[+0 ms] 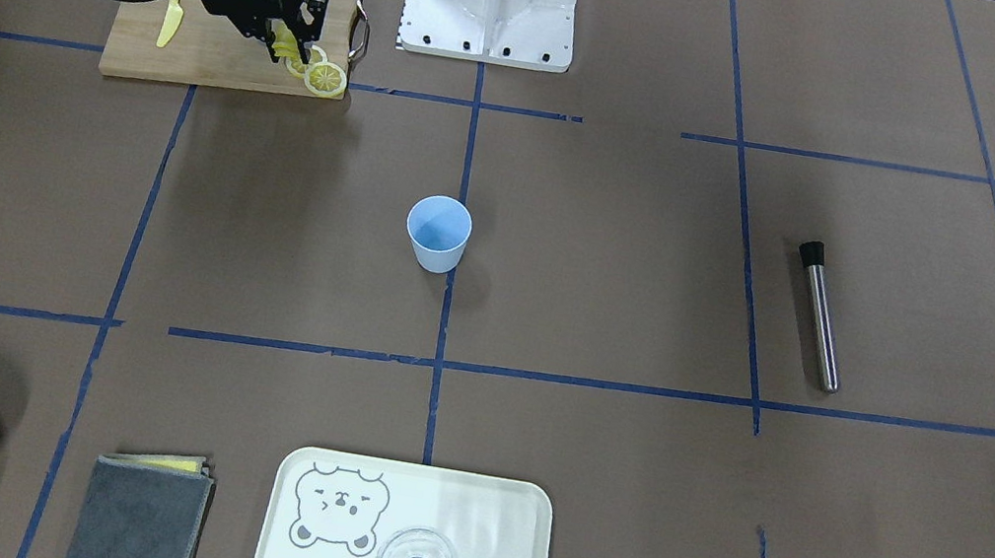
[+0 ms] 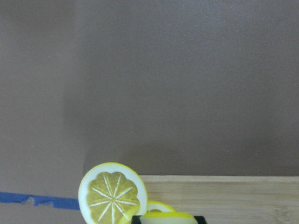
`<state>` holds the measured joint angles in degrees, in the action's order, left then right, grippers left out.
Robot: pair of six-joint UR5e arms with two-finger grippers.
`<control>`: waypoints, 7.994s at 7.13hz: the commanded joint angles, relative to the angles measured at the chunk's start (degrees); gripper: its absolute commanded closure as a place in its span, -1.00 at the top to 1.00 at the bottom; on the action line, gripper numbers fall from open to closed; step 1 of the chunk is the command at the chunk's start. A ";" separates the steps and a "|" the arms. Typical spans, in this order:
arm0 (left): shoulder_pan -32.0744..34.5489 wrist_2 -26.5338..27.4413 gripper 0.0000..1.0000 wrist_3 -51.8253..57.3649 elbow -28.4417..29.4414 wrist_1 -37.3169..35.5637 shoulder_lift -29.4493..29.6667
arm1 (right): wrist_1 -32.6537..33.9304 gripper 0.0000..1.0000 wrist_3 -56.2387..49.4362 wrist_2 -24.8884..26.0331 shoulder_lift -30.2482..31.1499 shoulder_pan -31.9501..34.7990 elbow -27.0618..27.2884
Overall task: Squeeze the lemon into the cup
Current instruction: 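Grasp a lemon slice from the cutting board with the right gripper, then carry the lemon slice with the right gripper over the blue cup, then lower the lemon slice into the blue cup and open the right gripper, then grasp the steel rod with the left gripper while the right arm withdraws, then carry the steel rod with the left gripper over the blue cup, then press the steel rod down into the cup onto the lemon slice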
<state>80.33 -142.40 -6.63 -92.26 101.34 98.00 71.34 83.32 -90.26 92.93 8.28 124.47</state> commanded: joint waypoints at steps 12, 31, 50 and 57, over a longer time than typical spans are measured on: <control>0.17 -3.40 1.00 -0.14 -0.82 -0.09 -0.09 | 18.59 -0.43 -0.70 -7.64 -48.11 20.98 -29.97; -28.99 17.95 0.92 -43.38 4.97 13.36 4.20 | 18.40 1.00 -21.18 -25.58 -21.83 37.86 -10.21; -61.43 93.96 -1.00 -47.26 -8.13 25.49 29.35 | 18.49 1.00 -29.27 -25.67 -17.26 45.07 -9.86; -64.95 100.92 -1.00 -46.02 1.29 28.30 33.83 | 18.49 1.00 -29.27 -25.76 -17.17 44.98 -10.21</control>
<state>16.02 -41.51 -52.62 -91.48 129.44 131.57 89.82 54.05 -115.95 75.74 53.26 114.33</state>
